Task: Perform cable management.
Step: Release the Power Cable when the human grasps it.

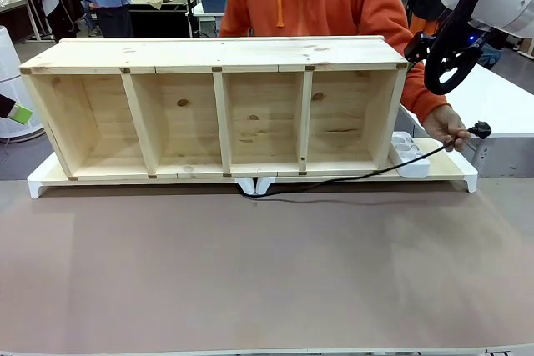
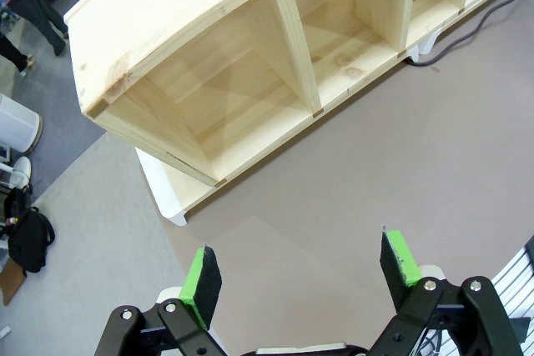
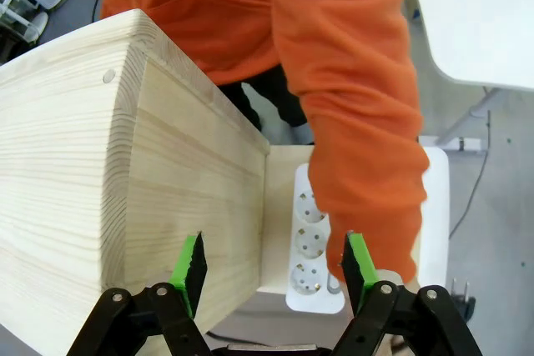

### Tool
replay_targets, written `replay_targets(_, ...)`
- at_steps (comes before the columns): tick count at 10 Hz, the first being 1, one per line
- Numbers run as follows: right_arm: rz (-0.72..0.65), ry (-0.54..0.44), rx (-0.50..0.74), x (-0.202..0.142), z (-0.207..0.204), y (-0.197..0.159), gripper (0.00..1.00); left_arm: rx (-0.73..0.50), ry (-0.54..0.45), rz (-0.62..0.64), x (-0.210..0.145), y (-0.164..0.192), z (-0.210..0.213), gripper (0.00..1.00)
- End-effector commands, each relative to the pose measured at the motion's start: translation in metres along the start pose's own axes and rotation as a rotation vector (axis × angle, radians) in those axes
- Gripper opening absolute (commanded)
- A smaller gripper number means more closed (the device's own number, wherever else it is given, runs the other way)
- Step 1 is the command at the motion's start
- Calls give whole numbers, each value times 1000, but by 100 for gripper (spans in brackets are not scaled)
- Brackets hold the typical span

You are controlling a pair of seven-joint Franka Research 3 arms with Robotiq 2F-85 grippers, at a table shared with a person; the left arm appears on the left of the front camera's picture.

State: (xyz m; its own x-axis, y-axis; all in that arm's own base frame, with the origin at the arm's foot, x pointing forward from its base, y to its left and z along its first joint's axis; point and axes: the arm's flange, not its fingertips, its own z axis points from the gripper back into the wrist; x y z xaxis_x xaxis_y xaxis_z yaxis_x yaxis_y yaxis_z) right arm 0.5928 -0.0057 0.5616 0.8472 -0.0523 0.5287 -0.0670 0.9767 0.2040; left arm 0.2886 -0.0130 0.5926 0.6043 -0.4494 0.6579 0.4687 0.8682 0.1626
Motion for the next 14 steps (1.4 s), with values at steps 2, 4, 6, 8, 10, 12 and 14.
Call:
replay_targets(2, -5, 0, 2, 0, 0, -1, 84, 3, -2, 3, 0, 1, 0, 100)
replay_targets(4, -5, 0, 2, 0, 0, -1, 84, 3, -2, 3, 0, 1, 0, 100)
replay_targets(6, -5, 0, 2, 0, 0, -1, 84, 3, -2, 3, 0, 1, 0, 100)
replay_targets(8, -5, 0, 2, 0, 0, -1, 84, 3, -2, 3, 0, 1, 0, 100)
replay_targets(10, -5, 0, 2, 0, 0, -1, 84, 3, -2, 3, 0, 1, 0, 100)
replay_targets(12, -5, 0, 2, 0, 0, -1, 84, 3, -2, 3, 0, 1, 0, 100)
replay_targets(14, -5, 0, 2, 0, 0, -1, 84, 3, -2, 3, 0, 1, 0, 100)
